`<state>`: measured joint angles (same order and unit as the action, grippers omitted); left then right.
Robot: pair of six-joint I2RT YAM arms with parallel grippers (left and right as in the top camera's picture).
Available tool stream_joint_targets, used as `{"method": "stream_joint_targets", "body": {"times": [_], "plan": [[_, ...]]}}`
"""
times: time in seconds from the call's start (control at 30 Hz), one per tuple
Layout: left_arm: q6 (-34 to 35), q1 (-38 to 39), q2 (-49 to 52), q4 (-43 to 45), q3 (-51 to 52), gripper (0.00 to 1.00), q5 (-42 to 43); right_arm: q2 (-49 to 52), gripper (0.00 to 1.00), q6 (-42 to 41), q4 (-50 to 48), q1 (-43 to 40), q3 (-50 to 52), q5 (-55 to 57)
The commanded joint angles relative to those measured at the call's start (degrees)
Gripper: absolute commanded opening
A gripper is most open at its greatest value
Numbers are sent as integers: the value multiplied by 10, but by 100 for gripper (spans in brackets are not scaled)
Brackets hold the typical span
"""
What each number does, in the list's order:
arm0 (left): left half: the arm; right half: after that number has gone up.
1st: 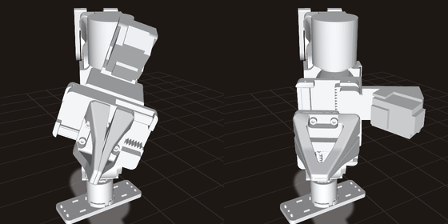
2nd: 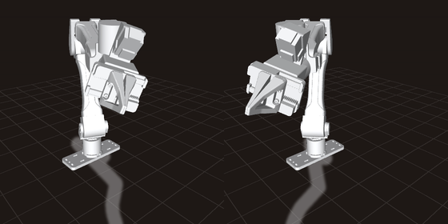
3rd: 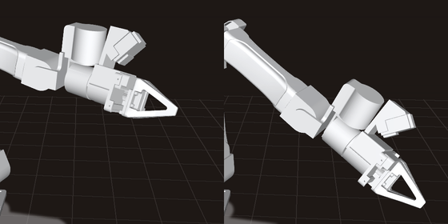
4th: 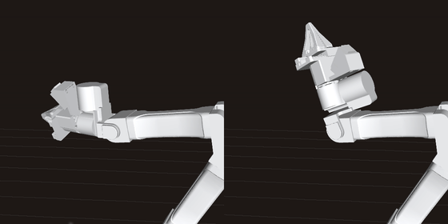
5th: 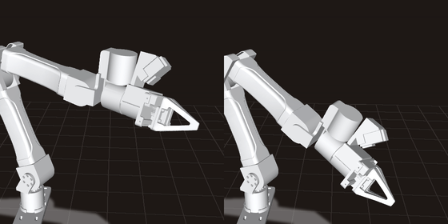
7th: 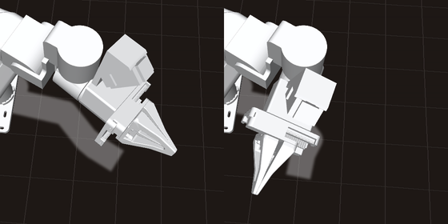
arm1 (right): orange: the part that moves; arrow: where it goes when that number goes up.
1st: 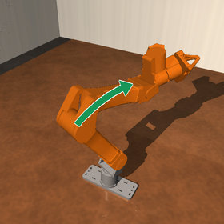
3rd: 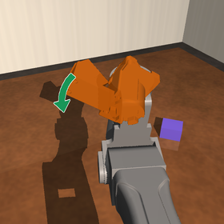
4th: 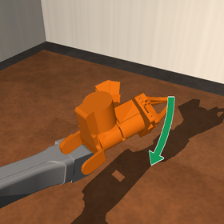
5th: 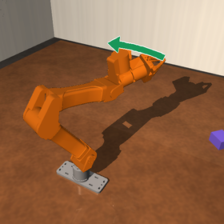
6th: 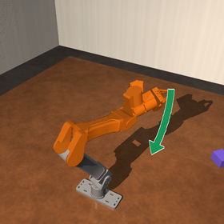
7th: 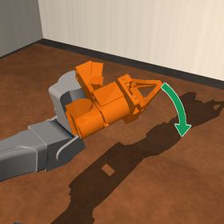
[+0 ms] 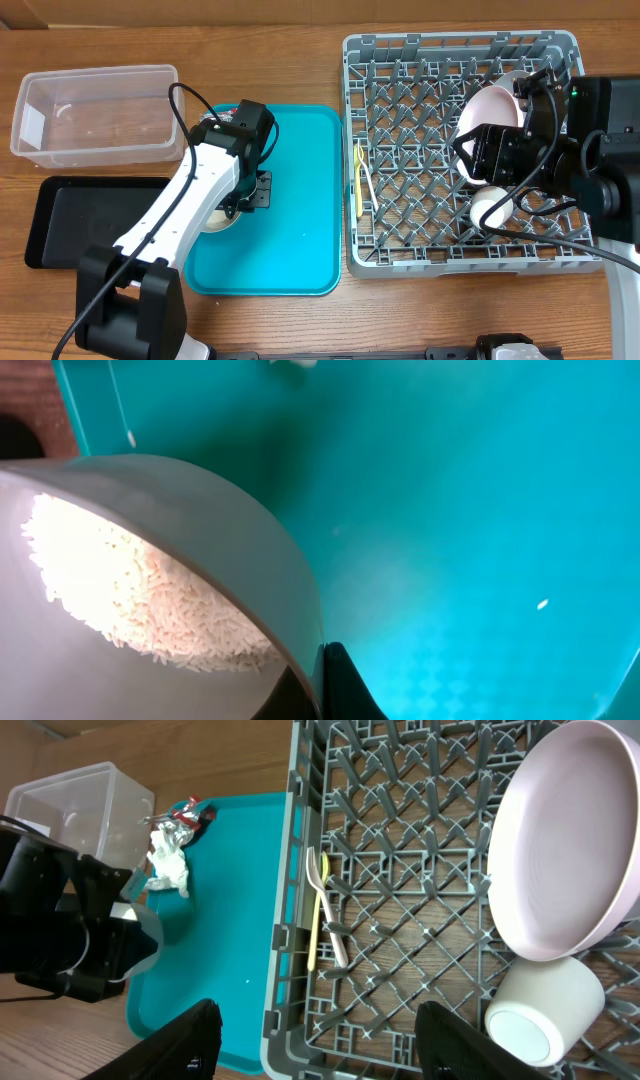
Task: Sort waste into correct bins and load items into the dishwasher rack
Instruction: 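Grasp the white rice bowl rim with the left gripper, then carry the bowl left over the black tray and tip the rice out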
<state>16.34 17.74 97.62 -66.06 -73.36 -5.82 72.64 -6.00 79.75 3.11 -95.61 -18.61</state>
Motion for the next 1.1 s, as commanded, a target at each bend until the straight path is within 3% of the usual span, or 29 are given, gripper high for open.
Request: {"method": "stream_joint_targets", "body": {"times": [0.0, 0.57, 1.07], "plan": [[6, -2, -22, -15, 3, 4, -9, -3, 66, 0, -2, 2, -3, 5], [6, -22, -88, -89, -23, 4, -37, -3, 71, 0, 6, 2, -3, 5], [4, -155, -157, -104, -25, 4, -15, -3, 70, 0, 16, 2, -3, 5]]}}
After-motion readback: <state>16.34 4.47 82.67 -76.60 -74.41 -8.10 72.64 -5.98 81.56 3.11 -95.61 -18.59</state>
